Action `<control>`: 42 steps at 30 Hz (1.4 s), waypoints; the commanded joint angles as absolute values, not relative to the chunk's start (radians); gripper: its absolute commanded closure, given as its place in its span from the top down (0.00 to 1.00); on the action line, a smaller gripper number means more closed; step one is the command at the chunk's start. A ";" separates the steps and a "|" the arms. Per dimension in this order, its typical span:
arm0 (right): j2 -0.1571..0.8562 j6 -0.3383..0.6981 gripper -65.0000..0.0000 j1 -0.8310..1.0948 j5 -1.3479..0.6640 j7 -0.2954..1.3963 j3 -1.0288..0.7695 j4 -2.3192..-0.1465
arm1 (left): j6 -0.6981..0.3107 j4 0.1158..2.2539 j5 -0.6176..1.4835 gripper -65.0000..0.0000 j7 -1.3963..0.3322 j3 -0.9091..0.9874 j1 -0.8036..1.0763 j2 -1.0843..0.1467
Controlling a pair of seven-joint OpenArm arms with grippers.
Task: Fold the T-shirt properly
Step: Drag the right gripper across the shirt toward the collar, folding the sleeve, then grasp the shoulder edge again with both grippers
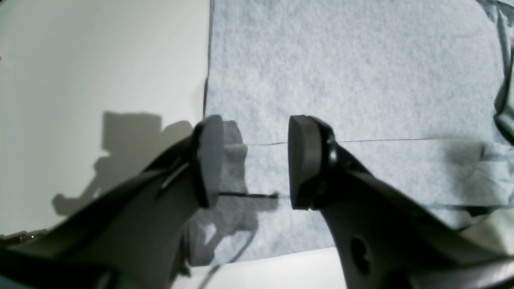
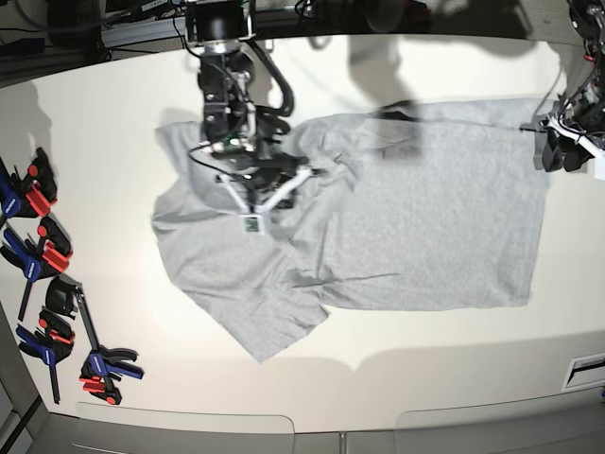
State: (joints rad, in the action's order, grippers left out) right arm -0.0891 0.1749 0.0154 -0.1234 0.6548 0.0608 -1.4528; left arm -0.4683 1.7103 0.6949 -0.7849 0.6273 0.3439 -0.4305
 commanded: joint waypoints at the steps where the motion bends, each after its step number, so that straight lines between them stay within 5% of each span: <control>1: -0.092 0.183 0.00 -0.010 -0.126 0.636 0.075 -1.468 | -0.471 1.728 0.708 0.38 -0.761 0.634 0.347 -0.449; 13: -0.121 0.183 0.00 -0.014 0.070 0.733 0.091 -1.482 | -0.471 1.728 0.707 0.38 -0.762 0.634 0.352 -0.449; 21: -0.122 0.183 0.00 0.041 0.077 0.752 0.091 -1.712 | -0.471 1.728 0.708 0.38 -0.759 0.634 0.352 -0.449; 29: -0.110 0.183 0.00 0.149 0.144 0.792 0.091 -1.832 | -0.471 1.728 0.708 0.27 -0.735 0.627 0.401 -0.447; 35: -0.055 0.181 0.00 0.259 0.149 0.760 0.017 -1.832 | -0.471 1.628 0.706 0.00 -0.678 0.545 0.410 -0.447; 42: -0.050 0.236 0.00 0.297 -0.084 0.703 -0.274 -1.832 | -0.471 1.399 0.654 0.00 -0.656 0.436 0.349 -0.446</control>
